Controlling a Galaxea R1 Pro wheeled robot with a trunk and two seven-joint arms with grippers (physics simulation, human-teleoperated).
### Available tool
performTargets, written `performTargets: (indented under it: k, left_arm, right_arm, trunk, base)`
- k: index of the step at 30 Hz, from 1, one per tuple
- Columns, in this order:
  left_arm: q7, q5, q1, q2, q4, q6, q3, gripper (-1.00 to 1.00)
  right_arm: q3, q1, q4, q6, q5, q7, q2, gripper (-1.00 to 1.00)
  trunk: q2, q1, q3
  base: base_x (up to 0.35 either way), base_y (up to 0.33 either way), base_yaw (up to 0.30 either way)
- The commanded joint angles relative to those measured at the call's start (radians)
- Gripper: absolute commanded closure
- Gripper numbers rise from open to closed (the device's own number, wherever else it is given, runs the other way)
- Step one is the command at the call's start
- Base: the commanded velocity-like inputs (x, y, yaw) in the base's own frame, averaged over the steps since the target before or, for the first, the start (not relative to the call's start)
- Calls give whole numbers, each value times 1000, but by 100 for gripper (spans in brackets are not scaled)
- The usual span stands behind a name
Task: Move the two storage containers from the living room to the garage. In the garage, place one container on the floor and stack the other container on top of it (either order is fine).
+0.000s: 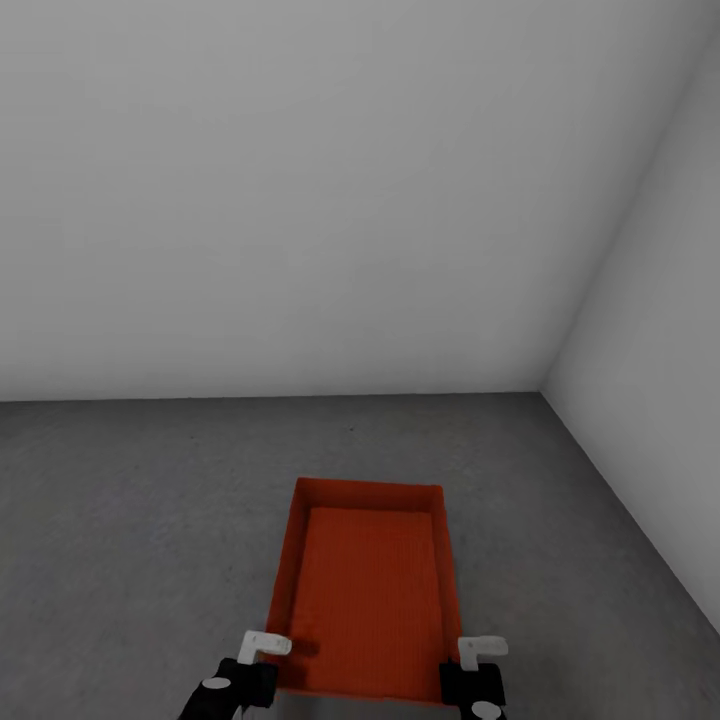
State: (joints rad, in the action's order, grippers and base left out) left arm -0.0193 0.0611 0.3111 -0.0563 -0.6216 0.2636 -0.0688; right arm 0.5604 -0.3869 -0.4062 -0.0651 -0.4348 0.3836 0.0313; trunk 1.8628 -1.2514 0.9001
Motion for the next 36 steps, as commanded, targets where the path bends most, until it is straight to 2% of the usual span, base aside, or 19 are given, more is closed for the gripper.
performTargets:
  k: [1,8,17,36]
  left_arm:
    - [-7,17,0,1,12,5,0,-100]
    - [-7,17,0,2,13,5,0,-100]
    - [-7,0,0,3,13,5,-1,-100]
    - [-7,-1,0,3,10,5,-3,-100]
  right_arm:
    - [-5,-1,1,-11,-9,12,-7,-100]
    - [-6,-1,1,-12,-11,12,-7,-100]
    - [-7,-1,1,-12,-12,12,-7,-100]
    - [-7,-1,1,-12,-12,13,-7,-100]
  trunk:
    - [0,0,1]
    - [0,0,1]
    - [0,0,1]
    - [0,0,1]
  base:
    - [0,0,0]
    - [0,0,0]
    - [0,0,0]
    - [0,0,0]
